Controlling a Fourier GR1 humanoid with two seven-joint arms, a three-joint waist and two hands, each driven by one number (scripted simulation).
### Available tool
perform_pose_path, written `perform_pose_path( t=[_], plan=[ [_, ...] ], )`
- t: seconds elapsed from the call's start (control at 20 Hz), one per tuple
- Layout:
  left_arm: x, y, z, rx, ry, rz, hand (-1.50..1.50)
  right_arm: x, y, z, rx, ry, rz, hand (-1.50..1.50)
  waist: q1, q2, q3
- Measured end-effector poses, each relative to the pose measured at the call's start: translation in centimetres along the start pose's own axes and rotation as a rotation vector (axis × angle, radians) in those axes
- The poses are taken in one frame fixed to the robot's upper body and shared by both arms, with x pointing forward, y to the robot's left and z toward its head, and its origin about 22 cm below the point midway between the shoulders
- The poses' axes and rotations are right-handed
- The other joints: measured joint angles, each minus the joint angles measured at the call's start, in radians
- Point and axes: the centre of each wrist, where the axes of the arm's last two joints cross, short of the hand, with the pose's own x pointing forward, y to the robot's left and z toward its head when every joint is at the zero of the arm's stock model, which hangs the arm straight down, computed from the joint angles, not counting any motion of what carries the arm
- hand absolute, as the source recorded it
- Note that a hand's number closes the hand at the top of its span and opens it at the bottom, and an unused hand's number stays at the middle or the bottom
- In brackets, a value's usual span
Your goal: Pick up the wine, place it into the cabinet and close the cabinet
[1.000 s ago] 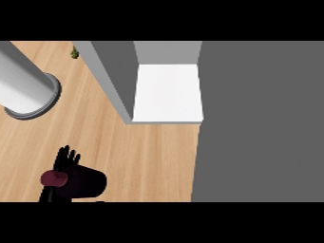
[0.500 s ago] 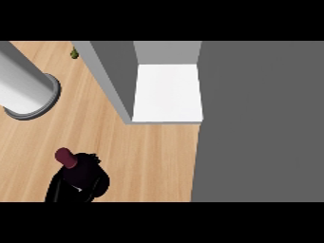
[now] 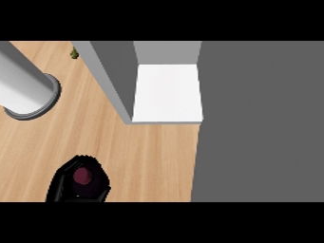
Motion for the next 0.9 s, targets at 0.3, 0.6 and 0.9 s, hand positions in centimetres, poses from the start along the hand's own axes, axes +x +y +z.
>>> perform_pose_path(
  t=[0.3,0.6,0.9],
  plan=[
    [1.3,3.5,-2.2,0.014,-0.068,-0.013,1.5,-0.5,0.2,0.2,0.008,-0.005,-0.014,-1.5,0.001,0.001,-0.001],
    [3.2,3.9,-2.9,0.039,-0.19,-0.067,1.5,-0.5,0.6,0.2,0.023,0.007,-0.029,-1.5,0.003,0.0,-0.001],
    [6.4,2.5,-4.7,0.007,-0.259,-0.014,1.5,-0.1,0.7,-0.1,0.027,0.006,-0.03,-1.5,0.005,-0.001,-0.001]
  ],
)
